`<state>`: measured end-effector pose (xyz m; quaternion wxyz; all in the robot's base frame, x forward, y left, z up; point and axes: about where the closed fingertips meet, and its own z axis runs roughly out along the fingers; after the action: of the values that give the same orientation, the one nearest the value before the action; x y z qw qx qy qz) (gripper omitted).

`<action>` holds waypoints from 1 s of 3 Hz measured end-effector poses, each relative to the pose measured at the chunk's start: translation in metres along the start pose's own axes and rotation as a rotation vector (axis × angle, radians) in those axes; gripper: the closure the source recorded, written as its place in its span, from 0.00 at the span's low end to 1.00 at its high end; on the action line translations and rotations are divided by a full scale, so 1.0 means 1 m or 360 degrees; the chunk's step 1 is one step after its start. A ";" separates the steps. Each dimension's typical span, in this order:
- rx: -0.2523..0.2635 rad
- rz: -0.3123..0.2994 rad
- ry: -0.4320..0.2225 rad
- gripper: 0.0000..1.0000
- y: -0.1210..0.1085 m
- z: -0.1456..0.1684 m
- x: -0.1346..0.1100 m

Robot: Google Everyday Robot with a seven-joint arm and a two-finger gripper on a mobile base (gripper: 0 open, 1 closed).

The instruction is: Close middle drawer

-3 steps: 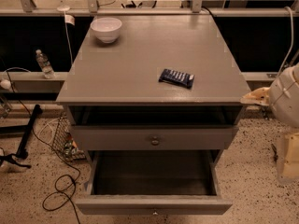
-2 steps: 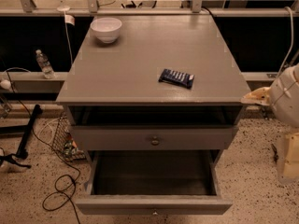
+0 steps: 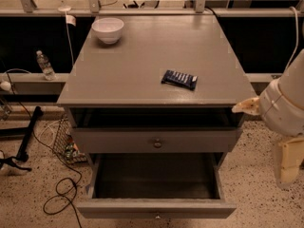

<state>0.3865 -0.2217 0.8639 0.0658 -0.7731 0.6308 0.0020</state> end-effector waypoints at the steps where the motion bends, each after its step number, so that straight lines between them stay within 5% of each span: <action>1: -0.0094 -0.0181 0.0052 0.00 0.008 0.049 0.008; 2: -0.0153 -0.0347 0.0064 0.00 0.018 0.098 0.016; 3: -0.0240 -0.0507 -0.0049 0.00 0.030 0.158 0.022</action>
Offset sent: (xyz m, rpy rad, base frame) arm -0.0116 -0.0140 -0.1706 -0.0989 0.0888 0.3729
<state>0.3746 -0.2321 0.7027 0.0168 -0.8658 0.4975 0.0508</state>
